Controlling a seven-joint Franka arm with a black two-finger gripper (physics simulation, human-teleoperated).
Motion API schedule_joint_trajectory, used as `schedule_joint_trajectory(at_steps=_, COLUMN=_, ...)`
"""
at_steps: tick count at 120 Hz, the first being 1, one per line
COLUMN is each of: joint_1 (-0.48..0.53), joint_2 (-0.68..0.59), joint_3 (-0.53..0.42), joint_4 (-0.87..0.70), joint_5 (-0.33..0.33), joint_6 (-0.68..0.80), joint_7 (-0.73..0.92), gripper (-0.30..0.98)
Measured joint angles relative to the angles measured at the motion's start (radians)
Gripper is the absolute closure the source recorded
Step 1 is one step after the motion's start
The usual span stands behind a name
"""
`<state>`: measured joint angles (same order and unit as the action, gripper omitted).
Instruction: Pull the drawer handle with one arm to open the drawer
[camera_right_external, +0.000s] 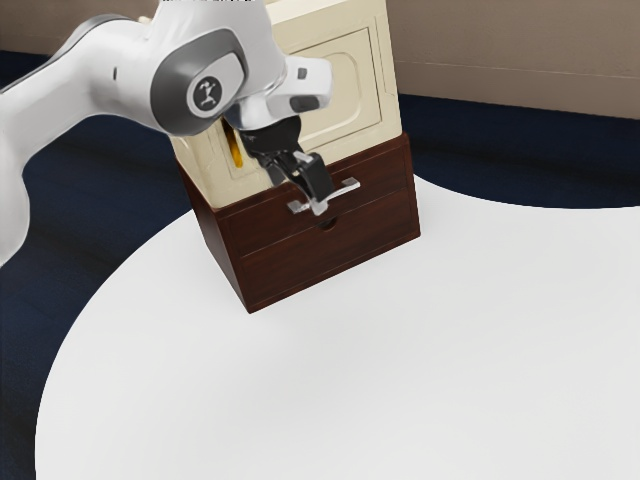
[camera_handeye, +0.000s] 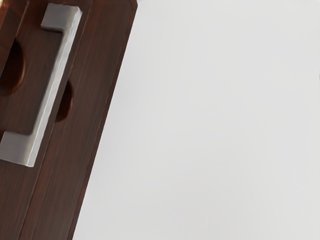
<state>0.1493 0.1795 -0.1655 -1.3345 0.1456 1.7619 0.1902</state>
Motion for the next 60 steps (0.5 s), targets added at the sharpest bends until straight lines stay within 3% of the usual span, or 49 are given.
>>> schedule_joint_trajectory(at_steps=47, joint_1=-0.026, joint_2=0.139, joint_3=0.004, joint_4=0.128, joint_5=0.001, joint_6=0.067, joint_7=0.036, gripper=0.01)
schedule_joint_trajectory(at_steps=60, joint_1=-0.027, joint_2=0.164, joint_3=0.004, joint_4=0.154, joint_5=0.033, joint_6=0.073, joint_7=0.044, gripper=0.06)
